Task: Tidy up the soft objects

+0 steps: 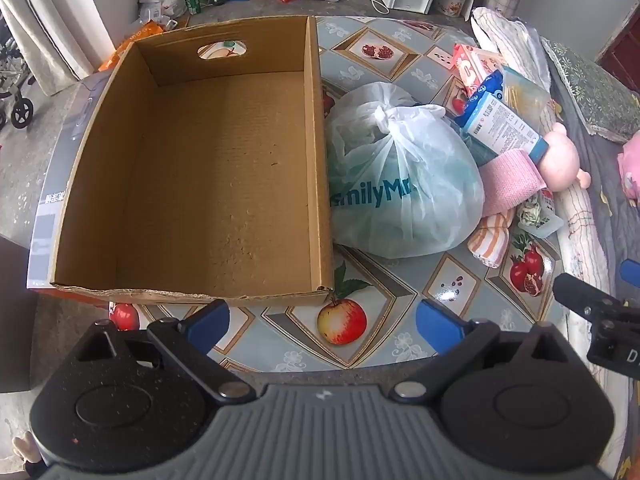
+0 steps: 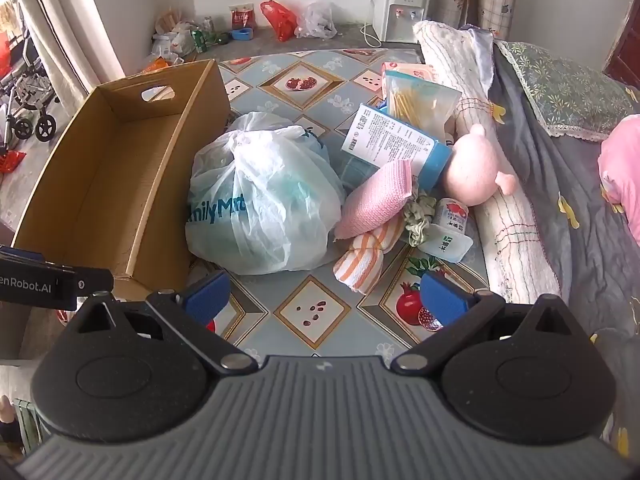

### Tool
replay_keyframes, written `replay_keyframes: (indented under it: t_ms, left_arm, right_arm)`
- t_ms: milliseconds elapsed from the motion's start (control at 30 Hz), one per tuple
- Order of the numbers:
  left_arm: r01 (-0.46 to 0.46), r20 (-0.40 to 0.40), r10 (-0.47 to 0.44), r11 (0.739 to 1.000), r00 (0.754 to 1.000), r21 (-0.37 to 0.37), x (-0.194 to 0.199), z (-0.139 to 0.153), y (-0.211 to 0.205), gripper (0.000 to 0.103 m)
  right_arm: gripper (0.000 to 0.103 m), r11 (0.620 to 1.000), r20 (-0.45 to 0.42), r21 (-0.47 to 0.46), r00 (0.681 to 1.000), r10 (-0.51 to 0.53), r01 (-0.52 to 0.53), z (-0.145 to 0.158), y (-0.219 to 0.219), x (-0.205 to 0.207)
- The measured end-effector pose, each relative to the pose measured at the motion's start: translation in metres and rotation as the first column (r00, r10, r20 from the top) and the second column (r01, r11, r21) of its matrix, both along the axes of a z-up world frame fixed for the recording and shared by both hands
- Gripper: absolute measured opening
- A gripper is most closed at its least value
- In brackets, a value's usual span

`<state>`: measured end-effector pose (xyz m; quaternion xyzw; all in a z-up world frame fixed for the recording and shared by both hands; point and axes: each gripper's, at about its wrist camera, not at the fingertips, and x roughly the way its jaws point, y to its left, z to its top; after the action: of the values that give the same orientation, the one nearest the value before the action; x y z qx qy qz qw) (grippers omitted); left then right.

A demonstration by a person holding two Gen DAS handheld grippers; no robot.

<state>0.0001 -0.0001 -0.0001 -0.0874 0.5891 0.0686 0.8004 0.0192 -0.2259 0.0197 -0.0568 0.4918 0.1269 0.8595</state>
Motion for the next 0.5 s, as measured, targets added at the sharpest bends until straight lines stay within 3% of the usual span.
replay_keyframes:
  t_ms: [500]
  left_arm:
    - [0.0,0.007,0.0,1.0,1.0,0.002,0.0007,0.0002,-0.0035,0.1]
  right_arm:
    - [0.102,1.0,-0.002,-0.001,1.0,-0.004,0.004,-0.0015,-0.0025,0.001]
